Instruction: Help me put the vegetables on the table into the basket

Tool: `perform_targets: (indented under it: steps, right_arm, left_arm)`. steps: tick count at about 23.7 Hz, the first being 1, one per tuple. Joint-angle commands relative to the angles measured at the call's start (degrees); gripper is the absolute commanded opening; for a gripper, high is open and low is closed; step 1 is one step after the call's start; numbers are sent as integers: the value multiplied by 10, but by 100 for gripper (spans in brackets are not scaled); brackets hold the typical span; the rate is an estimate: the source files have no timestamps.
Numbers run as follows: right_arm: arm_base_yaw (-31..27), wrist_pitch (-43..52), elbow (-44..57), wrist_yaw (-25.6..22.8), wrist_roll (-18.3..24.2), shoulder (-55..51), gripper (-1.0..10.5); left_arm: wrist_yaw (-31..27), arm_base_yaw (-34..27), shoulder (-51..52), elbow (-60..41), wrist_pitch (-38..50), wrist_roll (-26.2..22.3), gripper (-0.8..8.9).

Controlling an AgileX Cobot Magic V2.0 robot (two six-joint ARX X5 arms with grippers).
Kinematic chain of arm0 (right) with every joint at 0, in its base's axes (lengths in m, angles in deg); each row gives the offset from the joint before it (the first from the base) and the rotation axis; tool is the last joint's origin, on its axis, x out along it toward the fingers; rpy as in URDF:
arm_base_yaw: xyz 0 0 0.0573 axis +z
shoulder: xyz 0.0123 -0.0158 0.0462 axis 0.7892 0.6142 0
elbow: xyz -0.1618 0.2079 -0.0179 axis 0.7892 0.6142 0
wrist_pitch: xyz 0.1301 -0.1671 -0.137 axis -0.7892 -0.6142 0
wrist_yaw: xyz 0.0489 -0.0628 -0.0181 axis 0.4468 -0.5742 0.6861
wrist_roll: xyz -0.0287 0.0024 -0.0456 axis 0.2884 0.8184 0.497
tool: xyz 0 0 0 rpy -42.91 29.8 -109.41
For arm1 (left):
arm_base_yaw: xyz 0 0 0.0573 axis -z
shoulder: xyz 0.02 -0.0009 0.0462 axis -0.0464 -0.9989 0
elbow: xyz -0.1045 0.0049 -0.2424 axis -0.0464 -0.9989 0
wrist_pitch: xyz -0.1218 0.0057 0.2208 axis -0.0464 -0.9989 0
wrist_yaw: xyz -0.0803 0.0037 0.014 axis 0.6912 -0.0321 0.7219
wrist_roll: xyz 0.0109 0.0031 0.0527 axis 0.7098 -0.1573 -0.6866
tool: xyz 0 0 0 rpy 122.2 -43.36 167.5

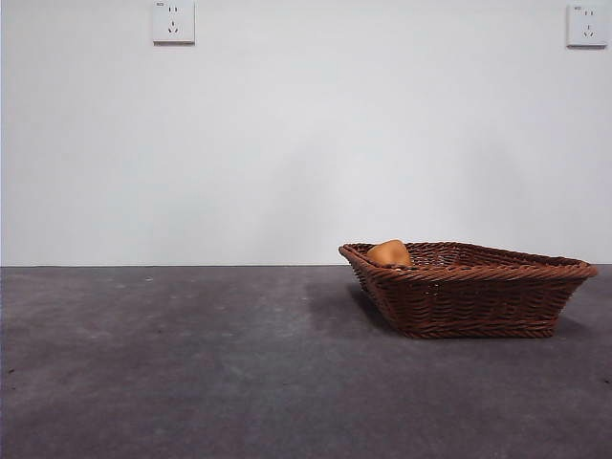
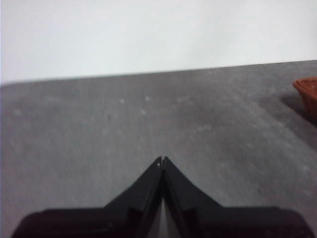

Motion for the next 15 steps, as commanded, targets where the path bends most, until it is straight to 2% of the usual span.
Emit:
perform_targets:
  steps: [1, 3, 6, 11, 15]
  right_arm:
    - [0, -14, 2, 0, -2, 4, 0]
    - [0, -14, 2, -1, -2, 4, 0]
    - [0, -14, 2, -1, -2, 4, 0]
    - [0, -14, 2, -1, -2, 4, 0]
    - [0, -14, 2, -1, -2, 4, 0]
  left_arm:
    - [2, -2, 47, -49, 9, 31, -3]
    - [-3, -3, 81, -65, -32, 36, -3]
    - [-43, -3, 112, -65, -69, 33, -3]
    - [-52, -3, 119, -65, -67, 2, -3]
    - [-50, -3, 119, -65, -65, 5, -3]
